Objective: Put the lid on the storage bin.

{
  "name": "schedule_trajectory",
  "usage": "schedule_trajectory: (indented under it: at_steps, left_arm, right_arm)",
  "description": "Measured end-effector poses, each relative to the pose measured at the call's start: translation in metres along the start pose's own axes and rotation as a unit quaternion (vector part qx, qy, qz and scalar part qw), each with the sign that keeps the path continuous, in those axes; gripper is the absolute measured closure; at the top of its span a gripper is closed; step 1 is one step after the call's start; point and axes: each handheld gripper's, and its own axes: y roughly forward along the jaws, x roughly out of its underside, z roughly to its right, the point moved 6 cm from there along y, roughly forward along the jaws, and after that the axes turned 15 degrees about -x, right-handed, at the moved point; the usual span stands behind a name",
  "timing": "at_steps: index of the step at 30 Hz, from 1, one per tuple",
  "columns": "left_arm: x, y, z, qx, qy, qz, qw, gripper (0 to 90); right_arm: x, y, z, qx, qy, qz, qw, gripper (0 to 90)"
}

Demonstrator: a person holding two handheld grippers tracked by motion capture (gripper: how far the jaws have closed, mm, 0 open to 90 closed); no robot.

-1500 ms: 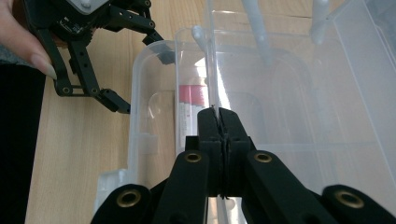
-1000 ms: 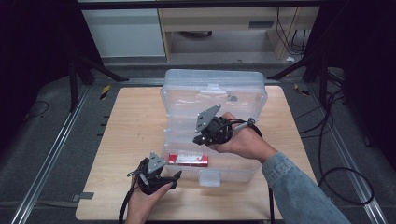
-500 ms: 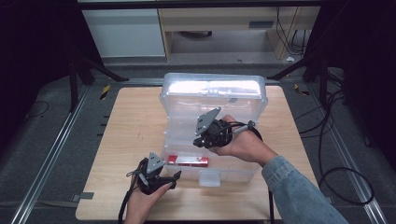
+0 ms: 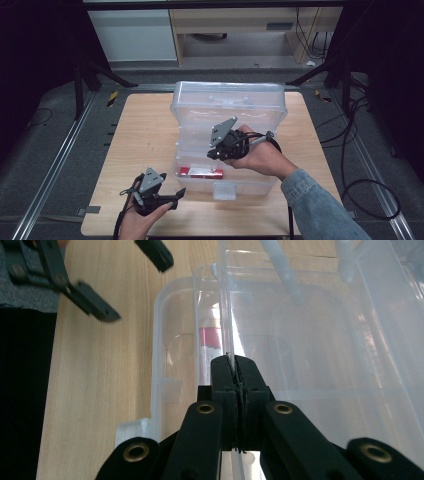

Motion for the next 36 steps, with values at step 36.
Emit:
schedule_trajectory:
  at_steps: [36]
  left_arm:
    - [-0.142, 0.025, -0.061, -0.008, -0.045, 0.074, 0.9962, 26.5]
  right_arm:
    - [0.015, 0.011, -0.018, -0.006, 0.009, -0.008, 0.9999, 75.2]
